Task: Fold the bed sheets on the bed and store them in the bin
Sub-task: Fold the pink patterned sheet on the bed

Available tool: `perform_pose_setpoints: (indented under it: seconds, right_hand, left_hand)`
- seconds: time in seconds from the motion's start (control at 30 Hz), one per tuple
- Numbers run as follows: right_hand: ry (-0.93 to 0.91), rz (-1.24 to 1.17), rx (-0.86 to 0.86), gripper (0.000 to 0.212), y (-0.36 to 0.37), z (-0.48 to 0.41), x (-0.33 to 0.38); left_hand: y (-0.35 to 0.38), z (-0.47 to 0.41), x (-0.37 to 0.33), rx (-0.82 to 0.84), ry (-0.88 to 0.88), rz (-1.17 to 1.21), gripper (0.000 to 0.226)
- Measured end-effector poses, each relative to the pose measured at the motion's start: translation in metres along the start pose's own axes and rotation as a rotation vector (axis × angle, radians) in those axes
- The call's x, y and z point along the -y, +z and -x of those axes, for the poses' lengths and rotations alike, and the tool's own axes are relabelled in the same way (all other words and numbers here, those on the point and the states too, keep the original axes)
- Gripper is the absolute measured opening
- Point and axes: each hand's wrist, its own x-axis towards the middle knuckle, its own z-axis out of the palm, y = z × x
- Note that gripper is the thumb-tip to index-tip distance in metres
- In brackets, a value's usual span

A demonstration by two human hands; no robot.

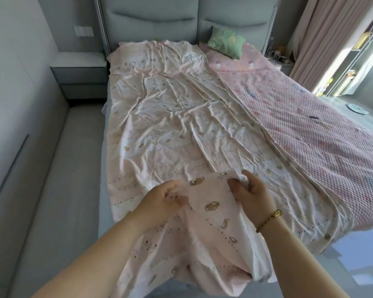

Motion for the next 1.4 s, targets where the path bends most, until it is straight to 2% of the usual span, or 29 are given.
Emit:
perform_pose_setpoints:
  seconds: [0.07, 0.1, 0.17, 0.27, 0.33, 0.37, 0.4, 0.47, 0.5, 0.57, 0.6, 0.63, 0.67, 0.73, 0.83, 0.87, 0.93, 1.0, 1.03, 1.1, 1.13, 1.17, 1.23, 1.27, 1.37, 1.4]
  right_hand:
    - [-0.053, 0.046, 0.091, 0.028, 0.011, -0.012, 0.009]
    - [-0.069, 0.076, 0.129, 0.028, 0.017, -0.017, 0.012]
    - [-0.075, 0.102, 0.156, 0.031, 0.028, -0.023, 0.014]
    - [-0.013, -0.012, 0.16, 0.027, 0.034, -0.025, 0.012]
    - [0.037, -0.096, 0.219, 0.026, 0.035, -0.023, 0.01]
    - [0.055, -0.112, 0.276, 0.026, 0.035, -0.022, 0.007]
    - [0.071, -0.075, 0.355, 0.026, 0.036, -0.02, 0.005]
    - [0.111, 0.131, 0.521, 0.02, 0.039, -0.014, -0.002]
    - [0.119, 0.264, 0.581, 0.024, 0.042, -0.01, -0.011]
    - [0.099, 0.498, 0.641, 0.031, 0.045, -0.001, -0.035]
    - [0.08, 0.567, 0.635, 0.033, 0.043, 0.005, -0.047]
    - [0.071, 0.586, 0.612, 0.034, 0.039, 0.01, -0.061]
    - [0.073, 0.547, 0.571, 0.036, 0.031, 0.017, -0.073]
    - [0.09, 0.424, 0.481, 0.04, 0.006, 0.033, -0.091]
    - [0.046, 0.297, 0.449, 0.041, -0.036, 0.059, -0.107]
    - [0.032, 0.271, 0.455, 0.037, -0.047, 0.068, -0.107]
    - [0.01, 0.23, 0.494, 0.028, -0.061, 0.08, -0.106]
    - [-0.011, 0.213, 0.515, 0.032, -0.075, 0.091, -0.107]
    - [-0.017, 0.205, 0.524, 0.033, -0.081, 0.096, -0.108]
    - [-0.038, 0.219, 0.541, 0.03, -0.094, 0.103, -0.11]
    - [-0.058, 0.241, 0.555, 0.028, -0.099, 0.105, -0.111]
    - [-0.082, 0.257, 0.573, 0.025, -0.105, 0.108, -0.112]
    - [-0.115, 0.26, 0.599, 0.021, -0.109, 0.113, -0.111]
    - [-0.121, 0.253, 0.6, 0.019, -0.111, 0.114, -0.111]
    - [-0.113, 0.242, 0.542, 0.034, -0.12, 0.117, -0.116]
    - [-0.123, 0.25, 0.524, 0.03, -0.123, 0.117, -0.118]
  left_hand:
    - [-0.002, -0.009, -0.012, 0.098, 0.036, 0.007, 0.042]
    - [-0.003, -0.016, -0.011, 0.121, 0.059, 0.007, 0.049]
    - [-0.001, -0.028, -0.015, 0.128, 0.117, -0.011, 0.04]
    - [-0.002, -0.037, -0.02, 0.016, 0.115, 0.044, 0.003]
    - [-0.004, -0.037, -0.015, -0.027, 0.105, 0.029, 0.02]
    - [-0.004, -0.035, -0.011, -0.032, 0.112, 0.036, 0.022]
    - [-0.005, -0.029, -0.011, -0.04, 0.119, 0.048, 0.02]
    - [-0.006, -0.015, -0.009, -0.1, 0.121, 0.066, 0.038]
    - [-0.005, -0.009, -0.006, -0.132, 0.126, 0.089, 0.038]
    - [-0.001, 0.006, -0.003, -0.19, 0.116, 0.129, 0.015]
    - [0.002, 0.014, -0.001, -0.24, 0.095, 0.151, 0.01]
    - [0.006, 0.021, 0.001, -0.279, 0.077, 0.177, 0.017]
    - [0.012, 0.031, 0.002, -0.311, 0.051, 0.206, 0.021]
    - [0.031, 0.053, -0.001, -0.39, -0.001, 0.3, 0.015]
    - [0.071, 0.085, -0.013, -0.398, -0.159, 0.496, 0.005]
    - [0.083, 0.095, -0.017, -0.359, -0.195, 0.491, 0.016]
    - [0.101, 0.111, -0.025, -0.215, -0.224, 0.371, 0.052]
    - [0.125, 0.12, -0.037, 0.002, -0.26, 0.123, 0.084]
    - [0.138, 0.123, -0.042, 0.096, -0.285, -0.058, 0.083]
    - [0.162, 0.126, -0.054, 0.158, -0.311, -0.356, 0.054]
    - [0.171, 0.126, -0.06, 0.098, -0.298, -0.423, 0.045]
    - [0.181, 0.124, -0.064, 0.031, -0.262, -0.47, 0.049]
    - [0.2, 0.119, -0.069, -0.076, -0.175, -0.625, 0.074]
    - [0.209, 0.114, -0.07, -0.118, -0.125, -0.698, 0.07]
    - [0.231, 0.095, -0.073, -0.196, -0.051, -0.776, 0.028]
    - [0.233, 0.091, -0.074, -0.188, -0.045, -0.782, 0.021]
